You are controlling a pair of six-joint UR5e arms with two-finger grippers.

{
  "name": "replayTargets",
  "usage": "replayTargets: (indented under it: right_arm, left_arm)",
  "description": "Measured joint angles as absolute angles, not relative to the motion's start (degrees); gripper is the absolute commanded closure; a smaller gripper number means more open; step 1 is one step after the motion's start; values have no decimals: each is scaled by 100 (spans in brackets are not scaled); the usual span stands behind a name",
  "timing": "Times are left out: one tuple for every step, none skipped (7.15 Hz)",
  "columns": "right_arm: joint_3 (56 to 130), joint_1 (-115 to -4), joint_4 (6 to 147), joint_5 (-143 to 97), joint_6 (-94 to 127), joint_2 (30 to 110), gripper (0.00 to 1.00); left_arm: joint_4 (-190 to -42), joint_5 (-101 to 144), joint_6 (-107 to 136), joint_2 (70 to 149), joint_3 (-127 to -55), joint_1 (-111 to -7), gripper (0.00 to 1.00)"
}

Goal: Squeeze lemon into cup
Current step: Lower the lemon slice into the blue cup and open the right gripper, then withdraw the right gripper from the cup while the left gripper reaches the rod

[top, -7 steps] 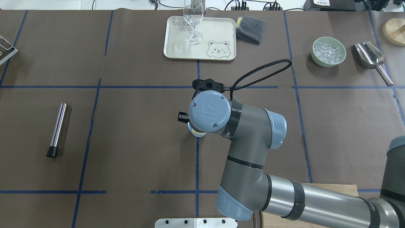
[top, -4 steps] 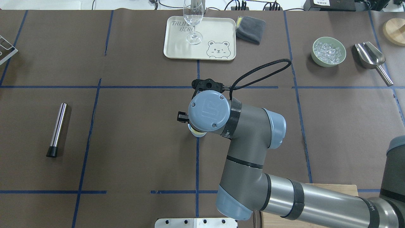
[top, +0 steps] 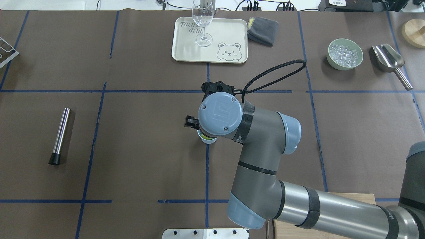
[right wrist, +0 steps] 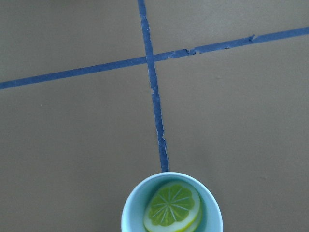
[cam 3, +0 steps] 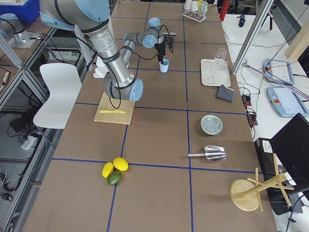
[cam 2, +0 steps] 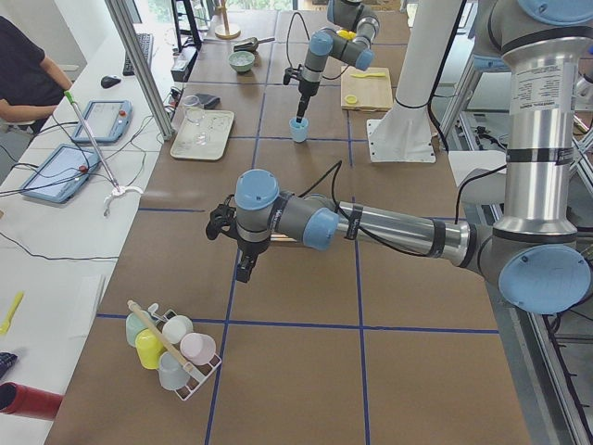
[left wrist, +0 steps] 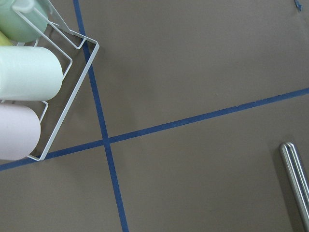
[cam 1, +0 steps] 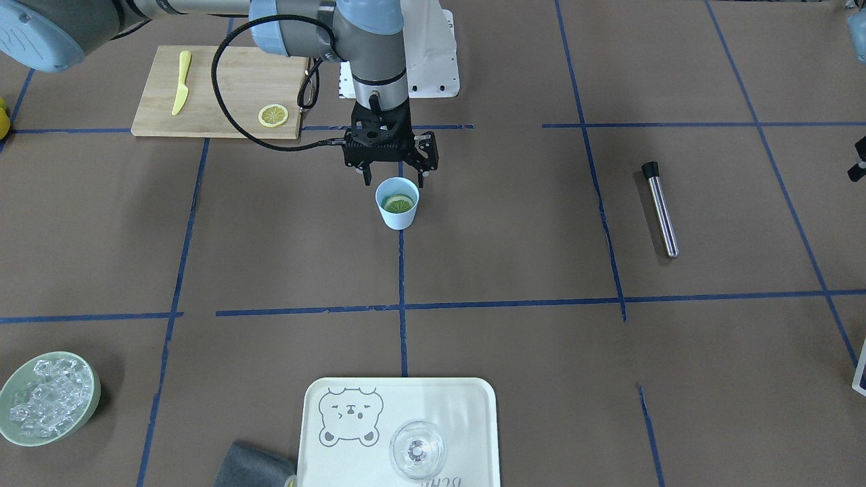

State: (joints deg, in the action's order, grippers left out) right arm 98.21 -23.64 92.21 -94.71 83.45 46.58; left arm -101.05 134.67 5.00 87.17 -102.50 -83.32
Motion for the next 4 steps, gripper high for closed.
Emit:
replayTargets:
  right_arm:
    - [9845,-2447,9238,-9623,8330,4669,0]
    - [9889,-2573,9267,-9797,8278,4703,0]
    - [10024,-2716,9386,-9967,8126,4784,0]
    - [10295,-2857,9608,-10079,7877,4926,0]
  left_arm:
    - [-10104,13469,591,8744,-10252,-8296,0]
    - [-10105,13463,834,8792,-10266,-8175,0]
    - [-10105,13448,1067,8837,-10289,-7999,0]
    - [-10098,13423,1260,8872,-10313,-7788,0]
